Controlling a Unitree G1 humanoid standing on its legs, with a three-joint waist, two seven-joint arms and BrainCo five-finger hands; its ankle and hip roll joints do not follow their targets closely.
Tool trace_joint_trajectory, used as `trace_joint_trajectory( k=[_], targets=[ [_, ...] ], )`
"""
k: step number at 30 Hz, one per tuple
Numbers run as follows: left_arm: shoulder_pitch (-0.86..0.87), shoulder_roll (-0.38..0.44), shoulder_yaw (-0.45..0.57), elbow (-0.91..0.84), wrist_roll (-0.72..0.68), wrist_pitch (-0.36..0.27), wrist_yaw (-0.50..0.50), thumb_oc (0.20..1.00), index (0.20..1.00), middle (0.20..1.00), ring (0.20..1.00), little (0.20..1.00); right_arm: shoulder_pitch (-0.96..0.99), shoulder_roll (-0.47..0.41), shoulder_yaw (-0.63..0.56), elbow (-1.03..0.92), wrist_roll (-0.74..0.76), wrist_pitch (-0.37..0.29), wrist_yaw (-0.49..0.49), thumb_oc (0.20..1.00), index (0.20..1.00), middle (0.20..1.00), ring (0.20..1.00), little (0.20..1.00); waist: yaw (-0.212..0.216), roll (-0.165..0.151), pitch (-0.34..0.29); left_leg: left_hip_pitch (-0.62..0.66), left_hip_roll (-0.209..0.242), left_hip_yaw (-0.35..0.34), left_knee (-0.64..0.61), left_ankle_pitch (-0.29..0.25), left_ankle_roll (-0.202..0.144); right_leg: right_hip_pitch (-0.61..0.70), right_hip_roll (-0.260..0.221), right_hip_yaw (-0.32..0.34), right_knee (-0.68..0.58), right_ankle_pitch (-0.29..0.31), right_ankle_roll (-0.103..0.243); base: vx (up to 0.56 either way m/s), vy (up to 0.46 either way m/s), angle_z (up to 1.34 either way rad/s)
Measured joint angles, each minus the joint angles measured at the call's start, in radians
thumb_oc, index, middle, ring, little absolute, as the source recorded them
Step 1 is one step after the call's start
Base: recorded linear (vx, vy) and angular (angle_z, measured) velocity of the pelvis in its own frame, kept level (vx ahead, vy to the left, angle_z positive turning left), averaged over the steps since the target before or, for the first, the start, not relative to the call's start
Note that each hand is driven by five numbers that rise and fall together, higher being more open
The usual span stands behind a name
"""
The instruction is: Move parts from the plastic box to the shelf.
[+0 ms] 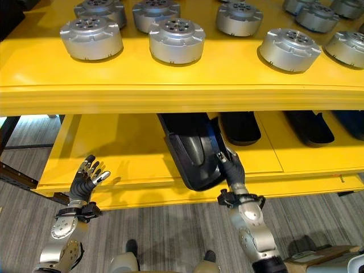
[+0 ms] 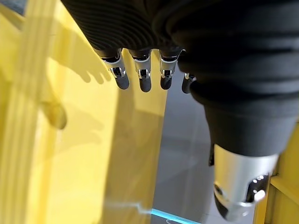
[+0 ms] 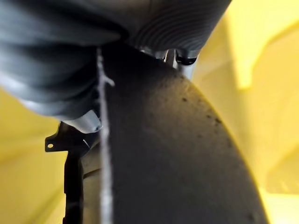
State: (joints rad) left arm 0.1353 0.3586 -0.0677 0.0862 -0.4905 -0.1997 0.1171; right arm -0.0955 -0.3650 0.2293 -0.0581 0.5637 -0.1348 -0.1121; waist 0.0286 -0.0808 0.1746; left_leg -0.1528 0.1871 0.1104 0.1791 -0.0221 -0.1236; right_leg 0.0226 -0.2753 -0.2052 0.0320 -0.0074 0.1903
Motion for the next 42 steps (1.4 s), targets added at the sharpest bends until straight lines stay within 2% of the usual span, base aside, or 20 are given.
trace_joint_trajectory(
  k=[3,4,5,7,9,11,13,14,15,16,17,18,20,26,28,31,42],
  targets=[
    [-0.008,-0.001,-0.012,-0.002,0.0,0.001,0.009,1.0,1.0,1.0,1.0,1.0,-0.119,0.006,0.063,0.011,-0.001,0.001,-0.021,0.2,0.2,0.2,0.2,0.2,0.033,-0.005,0.005,-0.038,0.0,-0.016,0.024,-0.002,0.002,-0.018,0.001,-0.009,0.002,0.001,-0.001,-0.02,-0.01,0.15],
    [-0.015,0.001,-0.011,-0.006,-0.001,0.001,0.017,1.0,1.0,1.0,1.0,1.0,-0.189,0.018,0.075,0.04,-0.006,0.0,-0.03,0.2,0.2,0.2,0.2,0.2,0.061,-0.005,0.023,-0.053,-0.004,-0.028,0.042,-0.004,0.005,-0.017,-0.001,-0.019,0.004,0.001,-0.001,-0.04,-0.018,0.29],
    [-0.019,0.002,-0.012,-0.007,-0.001,0.002,0.019,1.0,1.0,1.0,1.0,1.0,-0.227,0.037,0.076,0.072,-0.007,-0.001,-0.044,0.2,0.2,0.2,0.2,0.2,0.071,-0.005,0.024,-0.069,-0.005,-0.041,0.052,-0.006,0.006,-0.018,-0.002,-0.031,0.004,0.001,-0.001,-0.06,-0.014,0.31],
    [-0.038,0.008,-0.022,-0.008,-0.013,0.003,0.022,1.0,1.0,1.0,1.0,1.0,-0.34,0.074,0.088,0.188,-0.005,-0.003,-0.093,0.2,0.2,0.2,0.2,0.2,0.092,-0.003,0.032,-0.109,-0.012,-0.066,0.085,-0.013,0.008,-0.03,-0.004,-0.052,0.011,0.001,-0.001,-0.06,-0.002,0.29],
    [-0.054,0.014,-0.052,-0.027,-0.033,0.006,0.024,1.0,1.0,1.0,1.0,1.0,-0.445,0.089,0.097,0.283,0.002,-0.002,-0.138,0.2,0.2,0.2,0.2,0.2,0.132,-0.001,0.065,-0.153,-0.018,-0.076,0.12,-0.019,0.016,-0.065,-0.011,-0.055,0.044,-0.002,-0.002,-0.11,0.008,0.17],
    [-0.08,0.021,-0.068,-0.027,-0.041,0.017,0.027,1.0,1.0,1.0,1.0,1.0,-0.53,0.089,0.098,0.361,0.004,-0.001,-0.161,0.2,0.2,0.2,0.2,0.2,0.152,0.006,0.096,-0.189,-0.029,-0.086,0.155,-0.023,0.022,-0.092,-0.019,-0.057,0.075,-0.006,-0.001,-0.16,0.033,0.13],
    [-0.114,0.036,-0.097,-0.027,-0.047,0.018,0.038,1.0,1.0,1.0,1.0,1.0,-0.635,0.083,0.094,0.452,0.014,0.0,-0.187,0.2,0.2,0.2,0.2,0.2,0.144,0.02,0.133,-0.227,-0.031,-0.094,0.208,-0.039,0.032,-0.127,-0.029,-0.057,0.138,-0.031,-0.001,-0.09,0.027,0.16],
    [-0.137,0.051,-0.114,-0.032,-0.05,0.019,0.038,1.0,1.0,1.0,1.0,1.0,-0.688,0.08,0.079,0.48,0.034,0.003,-0.225,0.2,0.2,0.2,0.2,0.2,0.146,0.027,0.171,-0.255,-0.036,-0.097,0.248,-0.054,0.042,-0.158,-0.049,-0.055,0.192,-0.051,-0.003,-0.17,0.043,0.13],
    [-0.134,0.052,-0.113,-0.032,-0.051,0.02,0.042,1.0,1.0,1.0,1.0,1.0,-0.681,0.081,0.081,0.479,0.045,0.004,-0.234,0.2,0.2,0.2,0.2,0.2,0.145,0.028,0.178,-0.258,-0.046,-0.095,0.267,-0.064,0.049,-0.159,-0.059,-0.053,0.203,-0.054,-0.008,-0.21,0.052,0.03],
    [-0.163,0.059,-0.113,-0.051,-0.063,0.017,0.045,1.0,1.0,1.0,1.0,1.0,-0.766,0.076,0.083,0.529,0.052,-0.002,-0.25,0.2,0.2,0.2,0.2,0.2,0.141,0.051,0.2,-0.338,-0.046,-0.095,0.366,-0.094,0.063,-0.243,-0.069,-0.035,0.31,-0.085,-0.003,-0.26,0.075,0.04],
    [-0.214,0.061,-0.134,-0.064,-0.072,0.017,0.046,1.0,1.0,1.0,1.0,1.0,-0.878,0.061,0.067,0.596,0.061,-0.002,-0.272,0.2,0.2,0.2,0.2,0.2,0.13,0.071,0.25,-0.394,-0.049,-0.106,0.428,-0.104,0.072,-0.309,-0.091,-0.018,0.411,-0.118,0.001,-0.2,0.061,0.06],
    [-0.234,0.063,-0.151,-0.069,-0.078,0.016,0.046,1.0,1.0,1.0,1.0,1.0,-0.902,0.062,0.058,0.613,0.077,-0.002,-0.294,0.2,0.2,0.2,0.2,0.2,0.131,0.073,0.27,-0.427,-0.056,-0.108,0.472,-0.111,0.075,-0.354,-0.098,-0.002,0.473,-0.14,-0.016,-0.19,0.055,0.09],
    [-0.227,0.093,-0.166,-0.077,-0.078,0.017,0.055,1.0,1.0,1.0,1.0,1.0,-0.965,0.031,0.058,0.654,0.079,-0.004,-0.297,0.2,0.2,0.2,0.2,0.2,0.125,0.083,0.304,-0.514,-0.049,-0.115,0.574,-0.152,0.089,-0.458,-0.115,0.038,0.598,-0.188,-0.009,-0.13,0.028,-0.06],
    [-0.171,0.128,-0.165,-0.08,-0.088,0.017,0.059,1.0,1.0,1.0,1.0,1.0,-1.009,-0.012,0.05,0.934,0.122,0.001,-0.335,0.2,0.2,0.2,0.2,0.2,0.116,0.083,0.31,-0.531,-0.043,-0.1,0.553,-0.136,0.082,-0.507,-0.108,0.07,0.601,-0.177,-0.013,-0.08,0.013,-0.09],
    [-0.164,0.128,-0.167,-0.084,-0.089,0.017,0.058,1.0,1.0,1.0,1.0,1.0,-1.011,-0.012,0.05,0.951,0.124,0.002,-0.342,0.2,0.2,0.2,0.2,0.2,0.095,0.083,0.31,-0.532,-0.039,-0.097,0.552,-0.134,0.082,-0.508,-0.102,0.07,0.594,-0.174,-0.016,-0.06,0.008,-0.09],
    [-0.186,0.129,-0.172,-0.092,-0.092,0.015,0.057,1.0,1.0,1.0,1.0,1.0,-1.094,-0.038,0.049,1.063,0.131,-0.018,-0.328,0.2,0.2,0.2,0.2,0.2,0.087,0.085,0.309,-0.55,-0.031,-0.089,0.554,-0.13,0.087,-0.534,-0.096,0.083,0.595,-0.169,-0.015,-0.02,-0.005,-0.1],
    [-0.234,0.131,-0.209,-0.092,-0.128,-0.009,0.059,1.0,1.0,1.0,1.0,1.0,-1.204,-0.086,0.022,1.281,0.169,-0.019,-0.31,0.2,0.2,0.2,0.2,0.2,0.089,0.092,0.303,-0.525,-0.025,-0.084,0.511,-0.116,0.071,-0.521,-0.088,0.077,0.571,-0.164,-0.01,0.0,-0.005,0.0]
  ],
)
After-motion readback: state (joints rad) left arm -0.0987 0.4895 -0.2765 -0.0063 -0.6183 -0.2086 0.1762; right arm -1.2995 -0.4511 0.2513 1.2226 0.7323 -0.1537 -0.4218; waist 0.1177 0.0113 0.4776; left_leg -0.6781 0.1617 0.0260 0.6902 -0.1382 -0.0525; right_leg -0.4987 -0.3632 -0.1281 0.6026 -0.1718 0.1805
